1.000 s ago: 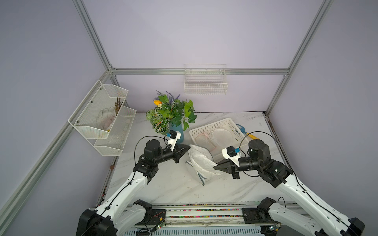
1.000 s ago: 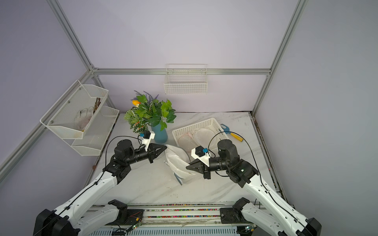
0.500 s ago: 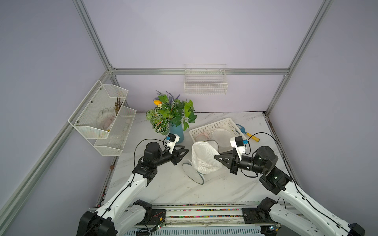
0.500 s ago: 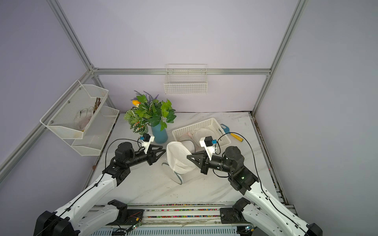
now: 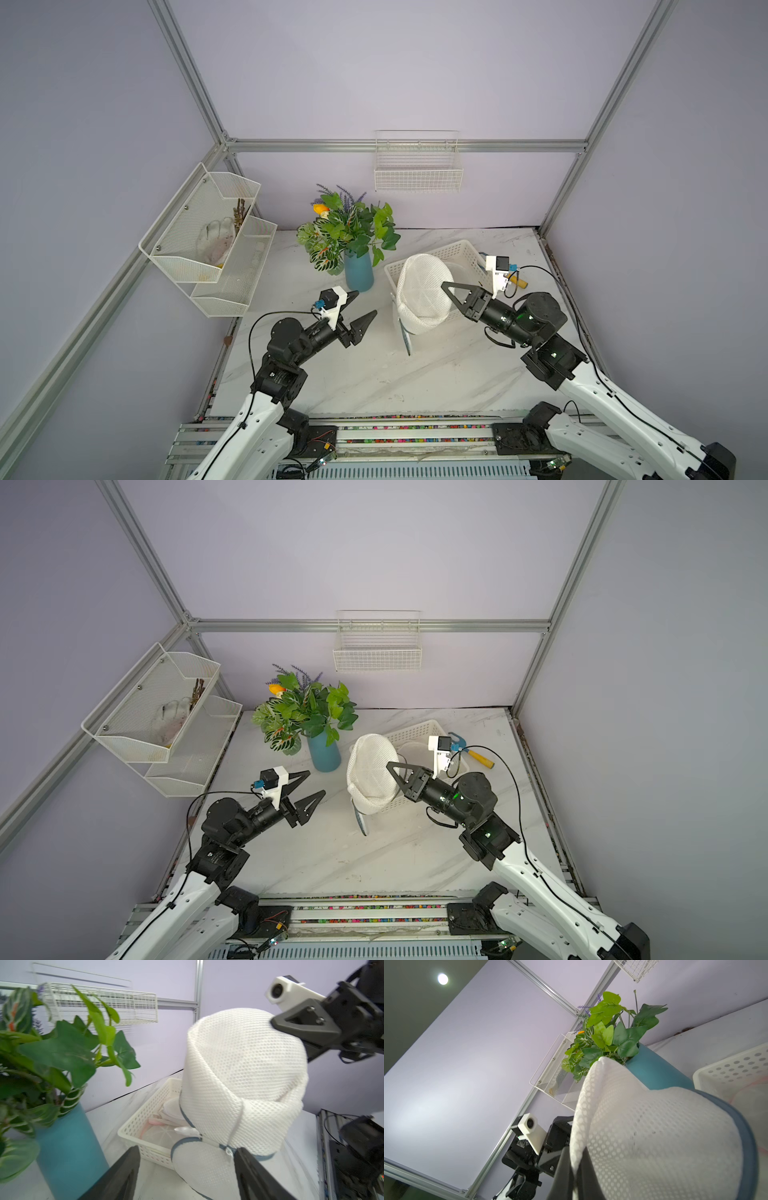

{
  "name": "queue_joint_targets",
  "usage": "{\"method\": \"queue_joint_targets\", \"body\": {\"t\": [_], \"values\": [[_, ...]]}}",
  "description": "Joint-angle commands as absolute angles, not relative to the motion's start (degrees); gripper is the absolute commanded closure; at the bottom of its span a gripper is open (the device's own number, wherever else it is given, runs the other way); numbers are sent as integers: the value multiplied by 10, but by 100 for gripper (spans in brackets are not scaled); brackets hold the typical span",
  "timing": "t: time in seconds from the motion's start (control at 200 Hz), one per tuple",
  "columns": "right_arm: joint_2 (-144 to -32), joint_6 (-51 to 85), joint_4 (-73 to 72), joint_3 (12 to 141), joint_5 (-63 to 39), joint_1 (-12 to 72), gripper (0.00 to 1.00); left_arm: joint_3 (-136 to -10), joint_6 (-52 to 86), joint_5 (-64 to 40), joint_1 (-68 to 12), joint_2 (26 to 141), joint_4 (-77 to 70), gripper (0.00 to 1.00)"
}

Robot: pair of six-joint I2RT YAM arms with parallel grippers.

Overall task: Turn the laundry bag inside out
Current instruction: Turn over the laundry bag.

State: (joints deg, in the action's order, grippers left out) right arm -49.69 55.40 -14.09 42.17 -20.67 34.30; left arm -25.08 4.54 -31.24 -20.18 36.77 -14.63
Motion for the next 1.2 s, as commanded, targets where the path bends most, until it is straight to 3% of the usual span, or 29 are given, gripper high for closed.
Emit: {"method": "queue_joint_targets", "body": {"t": [0.0, 0.405, 0.625, 0.68, 0.8, 1.195], "values": [[-499, 609, -204, 448, -223, 347, 100, -251, -8, -380, -216, 367, -178, 21], [-525, 706, -304, 455, -229, 348, 100, -311, -101, -294, -277, 479, -199, 17], [-532, 739, -347, 450, -224, 349, 100, -325, -122, -243, -296, 513, -204, 38], [-533, 745, -357, 449, -220, 349, 100, -325, -122, -233, -300, 516, -207, 39], [-534, 751, -361, 448, -195, 349, 100, -312, -100, -225, -308, 513, -248, 26], [-563, 806, -435, 423, -126, 349, 100, -278, 1, -117, -331, 532, -359, 12]]}}
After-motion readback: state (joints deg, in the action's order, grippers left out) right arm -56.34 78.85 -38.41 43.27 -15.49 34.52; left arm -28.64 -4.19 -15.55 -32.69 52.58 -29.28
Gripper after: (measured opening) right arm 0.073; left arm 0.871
